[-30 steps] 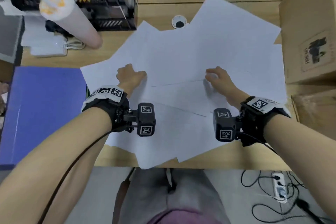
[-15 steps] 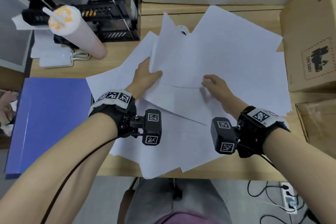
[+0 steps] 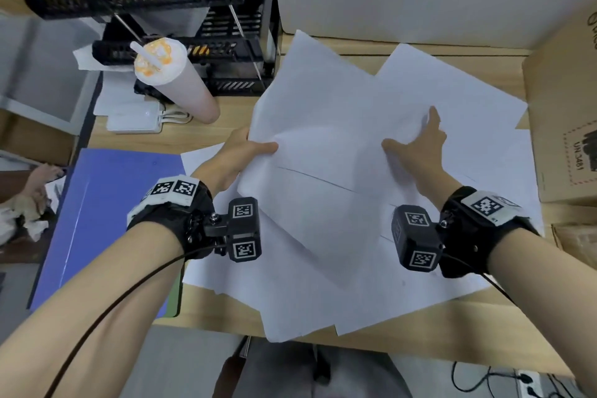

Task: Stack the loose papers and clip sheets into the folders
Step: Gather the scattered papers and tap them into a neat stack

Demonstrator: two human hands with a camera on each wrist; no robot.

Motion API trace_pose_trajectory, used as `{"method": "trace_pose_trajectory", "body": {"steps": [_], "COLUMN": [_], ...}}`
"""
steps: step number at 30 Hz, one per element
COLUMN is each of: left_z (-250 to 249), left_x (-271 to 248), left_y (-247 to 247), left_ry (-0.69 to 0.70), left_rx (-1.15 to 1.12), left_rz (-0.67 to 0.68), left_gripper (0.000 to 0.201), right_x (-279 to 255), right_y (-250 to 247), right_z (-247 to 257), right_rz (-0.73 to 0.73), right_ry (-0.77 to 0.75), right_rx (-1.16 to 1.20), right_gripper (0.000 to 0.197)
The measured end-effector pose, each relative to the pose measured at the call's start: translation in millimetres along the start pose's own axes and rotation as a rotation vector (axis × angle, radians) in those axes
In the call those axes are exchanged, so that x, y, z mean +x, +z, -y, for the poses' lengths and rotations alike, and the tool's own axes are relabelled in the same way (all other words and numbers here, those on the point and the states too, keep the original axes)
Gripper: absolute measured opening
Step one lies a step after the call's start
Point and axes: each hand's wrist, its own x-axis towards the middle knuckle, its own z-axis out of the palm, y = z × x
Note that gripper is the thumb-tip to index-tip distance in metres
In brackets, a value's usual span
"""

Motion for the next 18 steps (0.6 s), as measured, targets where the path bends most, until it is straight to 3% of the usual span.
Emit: {"method": "trace_pose_trajectory", "body": {"steps": [3,6,8,10,13,16,18], "left_z": [9,16,21,25,21,9,1], "left_x": [7,16,19,22,19,14,10], "left_y": [5,10,15,19,23,27,30], "left_ry": [0.035,0.051,0.029,0.024,0.035,0.042,0.070], "left_rx": [-0.046,-0.122,-0.079,0.017,0.122,0.217,0.186], "left_rz": [-0.170,-0.280,-0.291,-0.243,-0.082,0.062,0.120], "left_gripper": [0.041,0.044,0.045,0.044,0.045,0.046,0.040], "right_x": [5,4,3,3,7,6,3], "right_y": [-3,-14,-24,-33,-38,-29,-19], "right_z": [-5,-18,-27,-29,-16,8,21], "right_rz": [0.117,0.228,0.317,0.266,0.050,0.210,0.398], "right_ry": [0.153,0.195,0.237,0.219,0.031,-0.159,-0.164], "right_rx": [0.160,0.123,0.074,-0.015,-0.171,-0.291,-0.249], "right_gripper": [0.082,0.051,0.058,0.072,0.094,0.095,0.087]}}
